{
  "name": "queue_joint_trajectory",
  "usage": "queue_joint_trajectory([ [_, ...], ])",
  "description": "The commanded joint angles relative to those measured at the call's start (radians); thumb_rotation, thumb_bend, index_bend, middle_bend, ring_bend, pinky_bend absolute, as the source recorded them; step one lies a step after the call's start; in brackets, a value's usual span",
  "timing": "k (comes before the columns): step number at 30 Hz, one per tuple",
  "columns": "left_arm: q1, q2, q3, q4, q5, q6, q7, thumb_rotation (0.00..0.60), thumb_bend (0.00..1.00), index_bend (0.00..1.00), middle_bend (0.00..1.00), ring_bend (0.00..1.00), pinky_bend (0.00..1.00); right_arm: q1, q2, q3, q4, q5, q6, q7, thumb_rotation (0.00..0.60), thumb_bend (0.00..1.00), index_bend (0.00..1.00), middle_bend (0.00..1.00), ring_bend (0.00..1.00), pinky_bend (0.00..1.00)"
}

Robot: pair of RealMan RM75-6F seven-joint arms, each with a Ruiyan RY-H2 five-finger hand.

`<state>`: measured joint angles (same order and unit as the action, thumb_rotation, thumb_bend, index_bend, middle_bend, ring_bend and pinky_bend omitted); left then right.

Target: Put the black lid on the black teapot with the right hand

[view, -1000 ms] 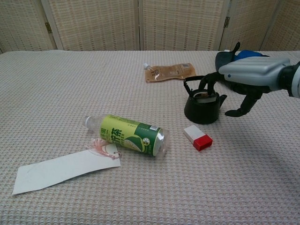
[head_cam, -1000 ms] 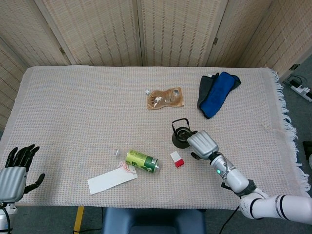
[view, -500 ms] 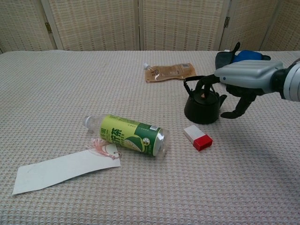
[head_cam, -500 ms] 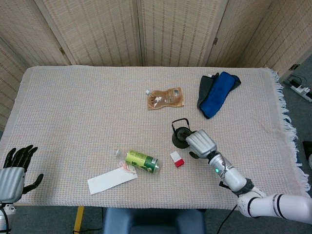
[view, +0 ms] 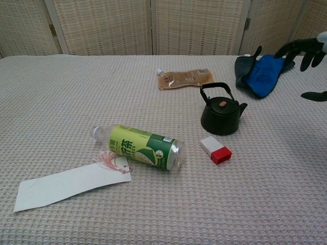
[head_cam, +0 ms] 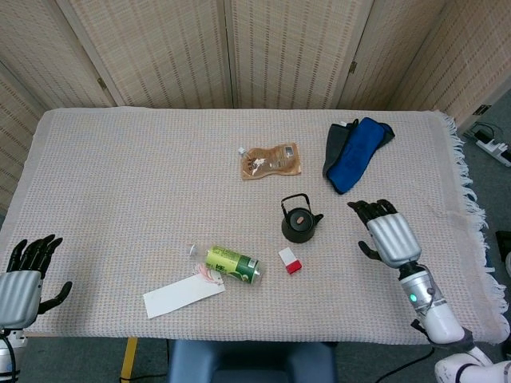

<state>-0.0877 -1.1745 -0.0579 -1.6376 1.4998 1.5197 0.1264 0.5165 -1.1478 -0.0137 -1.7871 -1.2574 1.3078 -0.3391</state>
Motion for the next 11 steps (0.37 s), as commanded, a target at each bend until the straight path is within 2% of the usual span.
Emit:
queue_joint_trajectory([
  [1,-0.002,-0.015,-0.011,-0.006,-0.011,0.006,0.024,0.600,0.28,0.09,0.06,0.06,0.01,-0.132,0.022,-0.040,0.032,-0.084,0.150,0.083,0.600,0.34,0.08,0.09,0.09,0.00],
  [8,-0.010,-0.025,-0.012,-0.014,-0.003,0.004,0.031,0.600,0.28,0.09,0.06,0.06,0.01,-0.277,0.058,-0.071,0.034,-0.149,0.298,0.143,0.600,0.33,0.07,0.08,0.07,0.00],
  [11,-0.011,-0.030,-0.012,-0.010,0.002,0.007,0.028,0.600,0.28,0.09,0.06,0.06,0.01,-0.320,0.060,-0.082,0.037,-0.162,0.322,0.151,0.600,0.33,0.07,0.08,0.07,0.00],
])
